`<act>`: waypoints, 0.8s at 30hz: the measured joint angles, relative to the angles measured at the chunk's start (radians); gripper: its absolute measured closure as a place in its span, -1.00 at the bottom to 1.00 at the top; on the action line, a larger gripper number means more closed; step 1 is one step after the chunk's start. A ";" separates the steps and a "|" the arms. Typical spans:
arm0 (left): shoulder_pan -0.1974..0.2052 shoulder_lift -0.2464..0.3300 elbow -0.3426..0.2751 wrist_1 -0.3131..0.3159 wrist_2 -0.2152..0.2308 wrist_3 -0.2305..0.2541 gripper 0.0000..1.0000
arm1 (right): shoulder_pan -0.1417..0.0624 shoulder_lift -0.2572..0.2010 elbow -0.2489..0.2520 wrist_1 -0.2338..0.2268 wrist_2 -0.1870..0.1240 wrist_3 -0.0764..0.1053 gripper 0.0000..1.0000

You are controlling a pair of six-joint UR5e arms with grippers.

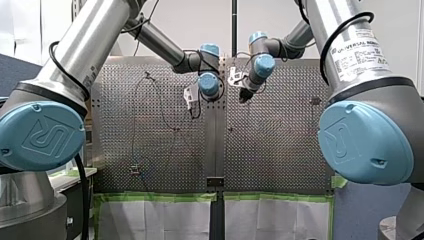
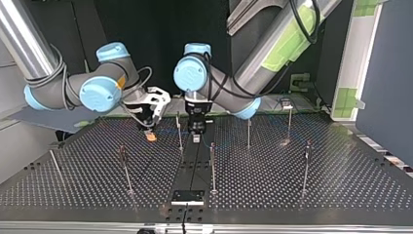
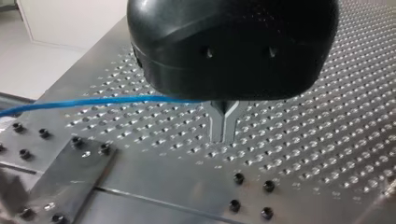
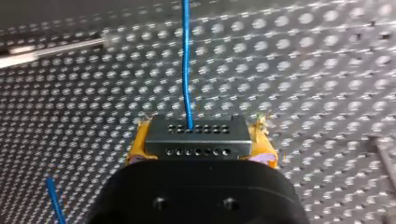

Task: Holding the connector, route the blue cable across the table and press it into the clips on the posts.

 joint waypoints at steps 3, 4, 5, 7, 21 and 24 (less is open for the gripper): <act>0.000 -0.001 -0.023 0.024 0.021 0.001 1.00 | -0.001 0.000 0.016 0.000 0.000 -0.005 1.00; 0.001 -0.002 -0.032 0.032 0.027 0.001 1.00 | -0.001 0.000 0.018 0.000 0.000 -0.006 1.00; 0.001 -0.003 -0.039 0.038 0.031 0.001 1.00 | -0.001 0.000 0.020 0.000 0.000 -0.009 1.00; 0.003 -0.005 -0.056 0.057 0.038 0.001 1.00 | -0.001 0.000 0.024 0.000 -0.001 -0.015 1.00; 0.014 -0.007 -0.183 0.184 0.093 0.000 0.95 | -0.026 0.000 0.121 -0.041 -0.007 -0.043 1.00; 0.015 -0.008 -0.208 0.208 0.106 -0.001 0.95 | -0.027 0.001 0.140 -0.047 -0.020 -0.047 1.00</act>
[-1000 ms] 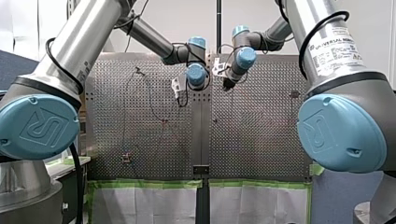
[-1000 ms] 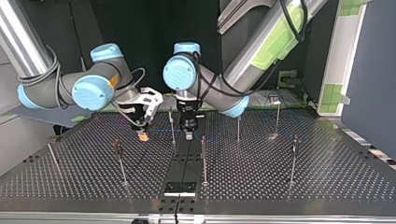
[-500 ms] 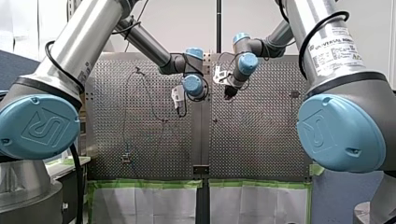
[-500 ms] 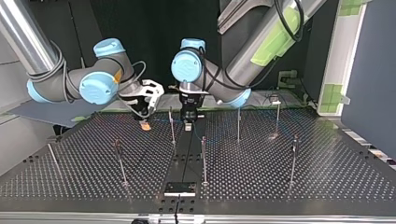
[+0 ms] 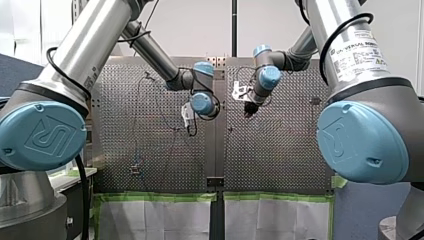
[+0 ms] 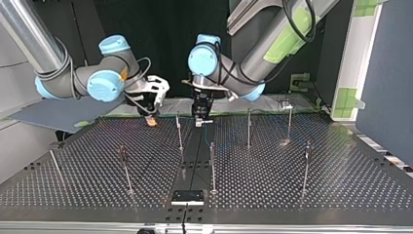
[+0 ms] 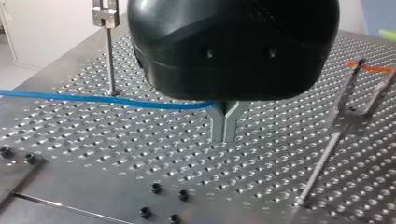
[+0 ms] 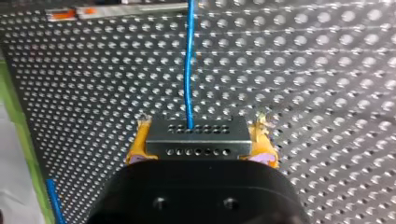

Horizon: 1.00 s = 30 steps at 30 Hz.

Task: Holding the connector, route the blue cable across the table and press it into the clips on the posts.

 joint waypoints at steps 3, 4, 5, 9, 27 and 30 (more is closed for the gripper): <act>-0.001 -0.013 -0.026 0.026 0.016 0.000 0.95 | 0.000 0.001 0.012 -0.005 -0.014 0.000 1.00; -0.003 -0.022 -0.037 0.038 0.023 0.000 0.95 | 0.000 0.001 0.017 -0.009 -0.018 0.001 1.00; -0.005 -0.029 -0.046 0.045 0.028 0.000 0.95 | 0.000 0.001 0.022 -0.014 -0.021 0.002 1.00; -0.011 -0.058 -0.076 0.076 0.047 -0.011 0.95 | 0.000 0.002 0.034 -0.029 -0.026 0.006 1.00; -0.013 -0.129 -0.155 0.152 0.097 -0.046 0.91 | -0.017 0.055 0.054 -0.072 -0.033 0.027 1.00; -0.013 -0.129 -0.137 0.153 0.108 -0.047 0.91 | -0.022 0.058 0.055 -0.072 -0.033 0.028 1.00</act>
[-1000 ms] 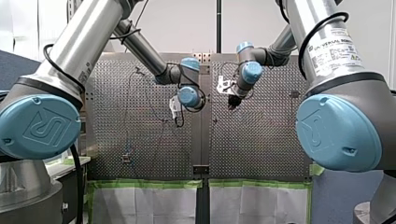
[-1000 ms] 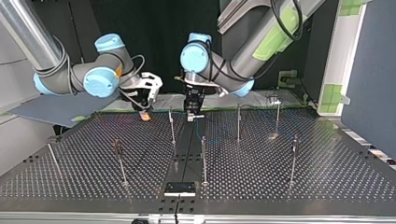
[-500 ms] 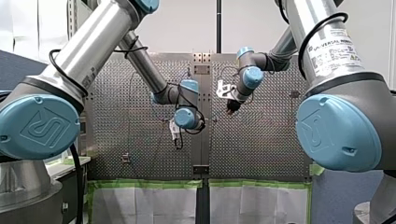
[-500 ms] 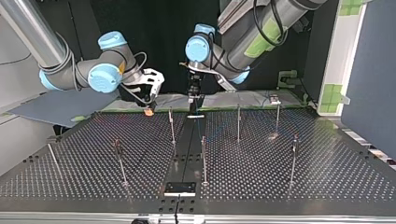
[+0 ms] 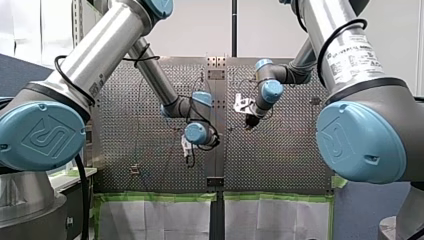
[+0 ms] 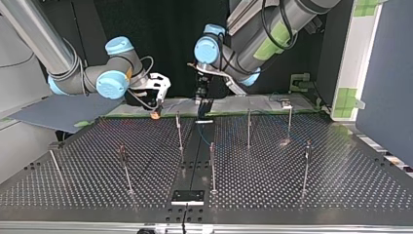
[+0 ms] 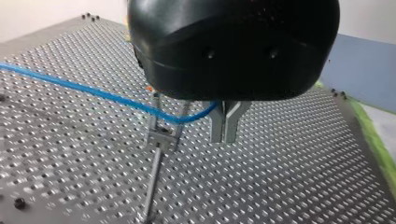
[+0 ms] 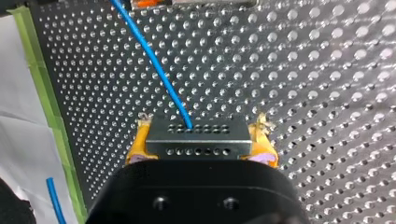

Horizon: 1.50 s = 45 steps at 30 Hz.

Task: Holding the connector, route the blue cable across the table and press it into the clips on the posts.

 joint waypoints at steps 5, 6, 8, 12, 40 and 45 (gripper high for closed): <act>0.002 0.000 0.036 -0.001 0.008 -0.003 0.91 | -0.009 0.002 0.000 -0.002 0.000 0.000 1.00; 0.004 -0.002 0.040 -0.002 0.008 -0.004 0.91 | -0.011 0.002 0.000 -0.004 0.000 0.001 1.00; 0.007 -0.009 0.052 -0.007 0.010 -0.004 0.86 | -0.016 0.003 0.000 -0.012 0.000 0.003 1.00; 0.010 -0.034 0.076 -0.026 0.010 -0.002 0.86 | -0.023 0.005 0.000 -0.031 -0.003 0.010 1.00; 0.076 -0.116 0.292 -0.131 0.062 0.013 0.81 | -0.094 0.044 -0.005 -0.117 -0.055 0.043 1.00; 0.089 -0.155 0.335 -0.172 0.060 0.032 0.81 | -0.108 0.045 -0.008 -0.124 -0.071 0.046 1.00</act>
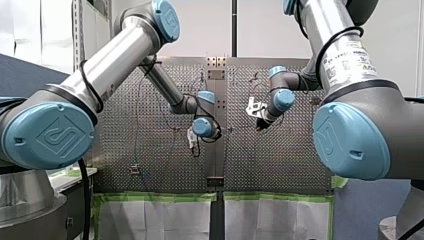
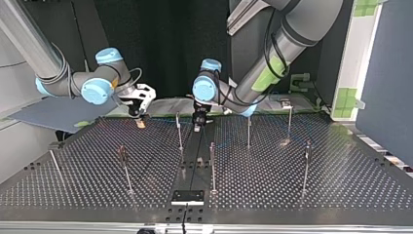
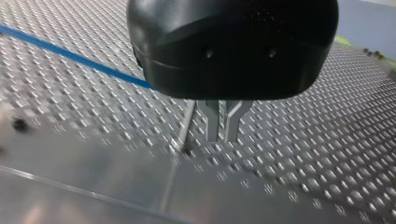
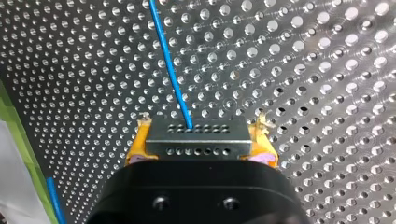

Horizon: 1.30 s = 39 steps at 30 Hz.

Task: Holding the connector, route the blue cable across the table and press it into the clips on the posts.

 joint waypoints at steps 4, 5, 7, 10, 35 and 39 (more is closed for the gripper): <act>0.009 -0.014 0.038 -0.038 -0.002 0.014 0.76 | -0.009 0.001 0.000 -0.008 -0.011 0.000 1.00; 0.011 -0.015 0.047 -0.047 -0.002 0.017 0.76 | -0.012 0.001 -0.001 -0.012 -0.013 0.000 1.00; 0.013 -0.016 0.066 -0.066 -0.003 0.021 0.76 | -0.018 0.002 -0.002 -0.017 -0.016 0.000 1.00; 0.017 -0.016 0.091 -0.085 -0.003 0.024 0.65 | -0.027 0.004 -0.004 -0.026 -0.018 0.003 1.00; -0.004 -0.004 0.104 -0.254 -0.011 0.038 -1.00 | -0.055 0.006 -0.012 -0.033 -0.034 0.008 1.00; -0.015 0.019 0.099 -0.273 -0.034 0.039 -1.00 | -0.054 0.006 -0.012 -0.033 -0.034 0.008 1.00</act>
